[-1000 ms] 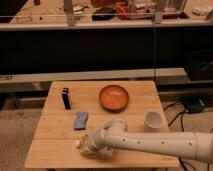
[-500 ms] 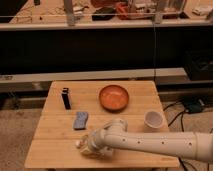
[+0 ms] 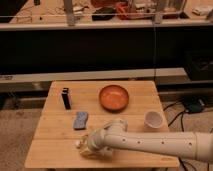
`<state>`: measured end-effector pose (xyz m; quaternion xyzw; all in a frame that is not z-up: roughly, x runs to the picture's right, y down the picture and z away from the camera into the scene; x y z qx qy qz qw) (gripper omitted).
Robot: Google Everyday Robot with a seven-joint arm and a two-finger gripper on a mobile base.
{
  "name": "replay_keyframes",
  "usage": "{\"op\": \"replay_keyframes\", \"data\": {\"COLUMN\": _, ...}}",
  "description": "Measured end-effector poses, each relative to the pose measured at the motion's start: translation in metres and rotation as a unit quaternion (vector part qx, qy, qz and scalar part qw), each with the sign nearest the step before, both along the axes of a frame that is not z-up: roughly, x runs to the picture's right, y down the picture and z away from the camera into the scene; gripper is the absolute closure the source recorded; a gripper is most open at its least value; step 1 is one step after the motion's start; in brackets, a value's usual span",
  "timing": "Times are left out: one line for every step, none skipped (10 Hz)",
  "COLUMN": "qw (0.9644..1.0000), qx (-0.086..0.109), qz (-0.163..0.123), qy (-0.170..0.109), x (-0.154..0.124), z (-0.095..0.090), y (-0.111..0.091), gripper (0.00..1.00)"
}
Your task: Place the bottle in the ceramic bowl
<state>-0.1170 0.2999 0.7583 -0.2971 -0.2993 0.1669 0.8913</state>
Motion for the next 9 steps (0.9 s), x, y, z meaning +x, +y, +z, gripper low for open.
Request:
{"op": "replay_keyframes", "data": {"qw": 1.0000, "qx": 0.004, "qz": -0.001, "qy": 0.001, "x": 0.003, "z": -0.004, "y": -0.004, "gripper": 0.20}}
{"op": "replay_keyframes", "data": {"qw": 0.9999, "qx": 0.009, "qz": -0.002, "qy": 0.003, "x": 0.011, "z": -0.015, "y": -0.012, "gripper": 0.20}}
{"op": "replay_keyframes", "data": {"qw": 0.9999, "qx": 0.014, "qz": -0.003, "qy": 0.004, "x": 0.019, "z": -0.029, "y": -0.024, "gripper": 0.20}}
{"op": "replay_keyframes", "data": {"qw": 0.9998, "qx": 0.019, "qz": -0.005, "qy": 0.006, "x": 0.026, "z": -0.043, "y": -0.036, "gripper": 0.20}}
{"op": "replay_keyframes", "data": {"qw": 0.9997, "qx": 0.023, "qz": -0.006, "qy": 0.009, "x": 0.036, "z": -0.062, "y": -0.051, "gripper": 0.20}}
{"op": "replay_keyframes", "data": {"qw": 0.9996, "qx": 0.026, "qz": -0.006, "qy": 0.011, "x": 0.044, "z": -0.073, "y": -0.060, "gripper": 0.20}}
{"op": "replay_keyframes", "data": {"qw": 0.9995, "qx": 0.030, "qz": -0.007, "qy": 0.012, "x": 0.051, "z": -0.083, "y": -0.069, "gripper": 0.20}}
{"op": "replay_keyframes", "data": {"qw": 0.9994, "qx": 0.031, "qz": -0.007, "qy": 0.011, "x": 0.056, "z": -0.091, "y": -0.075, "gripper": 0.20}}
{"op": "replay_keyframes", "data": {"qw": 0.9996, "qx": 0.028, "qz": -0.005, "qy": 0.005, "x": 0.059, "z": -0.092, "y": -0.077, "gripper": 0.20}}
